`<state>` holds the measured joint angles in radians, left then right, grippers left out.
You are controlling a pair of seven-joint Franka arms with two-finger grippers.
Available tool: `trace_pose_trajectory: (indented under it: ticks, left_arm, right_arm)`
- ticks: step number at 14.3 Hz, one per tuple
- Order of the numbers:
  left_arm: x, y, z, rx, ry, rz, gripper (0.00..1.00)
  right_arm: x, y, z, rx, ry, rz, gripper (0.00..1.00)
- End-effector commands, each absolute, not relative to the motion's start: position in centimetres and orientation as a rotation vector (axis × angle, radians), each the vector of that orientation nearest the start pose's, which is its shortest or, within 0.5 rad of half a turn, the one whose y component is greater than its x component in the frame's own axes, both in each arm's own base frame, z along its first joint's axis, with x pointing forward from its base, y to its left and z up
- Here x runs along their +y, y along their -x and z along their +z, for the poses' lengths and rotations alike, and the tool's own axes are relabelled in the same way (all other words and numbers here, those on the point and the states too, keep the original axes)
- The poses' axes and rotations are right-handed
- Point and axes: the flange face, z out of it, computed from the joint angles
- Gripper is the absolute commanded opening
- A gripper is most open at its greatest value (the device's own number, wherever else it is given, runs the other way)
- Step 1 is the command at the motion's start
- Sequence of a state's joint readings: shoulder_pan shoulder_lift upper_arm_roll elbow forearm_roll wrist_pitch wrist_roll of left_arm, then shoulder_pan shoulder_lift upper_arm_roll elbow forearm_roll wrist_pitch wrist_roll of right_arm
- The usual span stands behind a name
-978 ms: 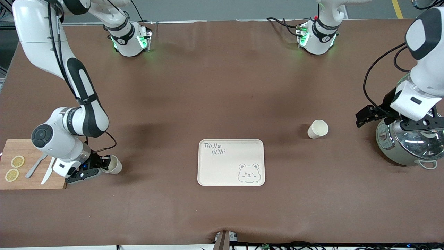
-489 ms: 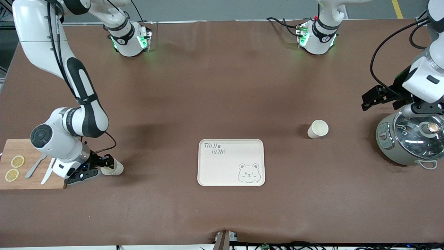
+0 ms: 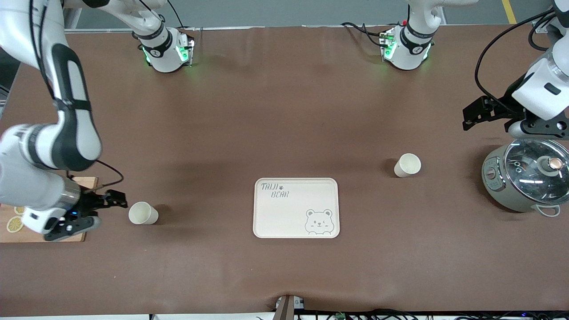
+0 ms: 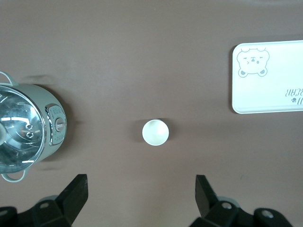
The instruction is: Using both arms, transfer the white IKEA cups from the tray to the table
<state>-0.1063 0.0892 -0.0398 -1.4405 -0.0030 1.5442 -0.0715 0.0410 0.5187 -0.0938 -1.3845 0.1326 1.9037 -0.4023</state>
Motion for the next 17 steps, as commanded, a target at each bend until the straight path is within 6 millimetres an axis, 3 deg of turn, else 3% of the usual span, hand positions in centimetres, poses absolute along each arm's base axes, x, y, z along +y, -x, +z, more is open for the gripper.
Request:
trace_pose_trajectory:
  ticks: [1,4,6,10,17]
  left_arm:
    - [-8.1,-57.2,64.1,0.172,3.167,-0.016,1.0]
    - [-8.5,-57.2,64.0,0.17,3.168,-0.015,1.0]
    - [-8.5,-57.2,63.9,0.182,3.164,-0.013,1.0]
    - [-8.3,-57.2,63.9,0.177,3.163,-0.014,1.0]
    - [-7.3,-57.8,63.3,0.147,3.161,-0.009,1.0]
  right_arm:
    - [-4.0,-69.3,46.2,-0.364,3.056,0.014,1.0]
    - [-5.7,-65.7,53.4,-0.072,3.072,0.033,1.0]
    - [-7.0,-63.6,56.9,-0.03,3.094,0.026,1.0]
    - [-7.4,-62.2,59.6,-0.023,3.137,-0.018,1.0]
    - [-8.2,-62.1,60.1,-0.005,3.144,-0.031,1.0]
